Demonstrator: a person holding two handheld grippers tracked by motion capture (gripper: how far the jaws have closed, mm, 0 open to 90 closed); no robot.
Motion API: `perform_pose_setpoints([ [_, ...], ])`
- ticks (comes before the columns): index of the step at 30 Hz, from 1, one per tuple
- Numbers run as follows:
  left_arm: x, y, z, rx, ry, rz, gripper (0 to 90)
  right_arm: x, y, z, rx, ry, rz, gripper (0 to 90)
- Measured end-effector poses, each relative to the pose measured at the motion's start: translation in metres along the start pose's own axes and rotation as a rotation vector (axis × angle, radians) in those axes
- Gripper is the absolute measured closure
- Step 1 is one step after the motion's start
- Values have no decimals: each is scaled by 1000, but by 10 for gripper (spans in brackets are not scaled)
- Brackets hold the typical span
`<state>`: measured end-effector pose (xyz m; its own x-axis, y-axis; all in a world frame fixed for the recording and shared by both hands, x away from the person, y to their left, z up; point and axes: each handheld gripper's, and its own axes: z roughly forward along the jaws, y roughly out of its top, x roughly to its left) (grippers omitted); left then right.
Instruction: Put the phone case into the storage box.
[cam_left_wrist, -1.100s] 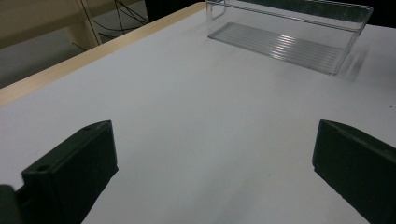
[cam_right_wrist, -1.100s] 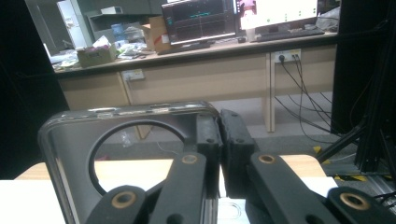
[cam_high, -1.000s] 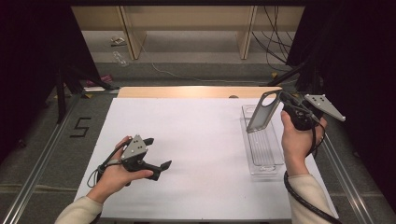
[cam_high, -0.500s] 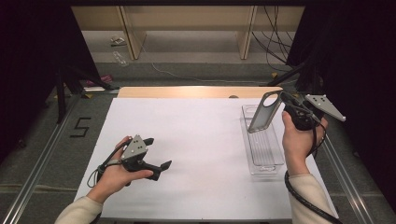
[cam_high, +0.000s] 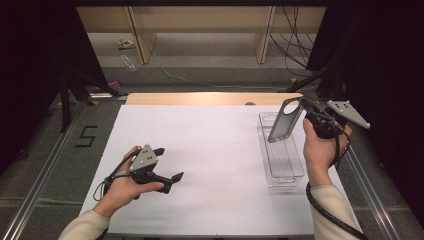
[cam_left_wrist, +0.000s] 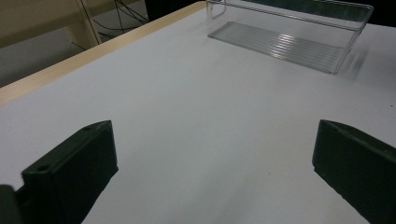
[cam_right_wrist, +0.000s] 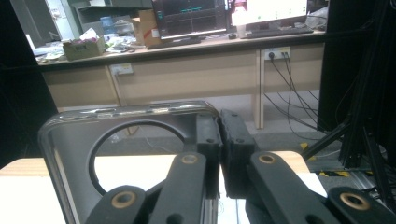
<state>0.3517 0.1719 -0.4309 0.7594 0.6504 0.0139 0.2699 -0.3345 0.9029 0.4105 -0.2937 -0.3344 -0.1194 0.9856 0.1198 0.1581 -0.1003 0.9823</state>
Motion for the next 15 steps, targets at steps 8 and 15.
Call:
perform_pose_setpoints([
  [8, 0, 0, 0, 2, 0, -1, 0, -4, 0, 2, 14, -10, -3, 875],
  [15, 0, 0, 0, 1, 1, -3, 0, -5, 1, 6, 26, -18, -10, 875],
])
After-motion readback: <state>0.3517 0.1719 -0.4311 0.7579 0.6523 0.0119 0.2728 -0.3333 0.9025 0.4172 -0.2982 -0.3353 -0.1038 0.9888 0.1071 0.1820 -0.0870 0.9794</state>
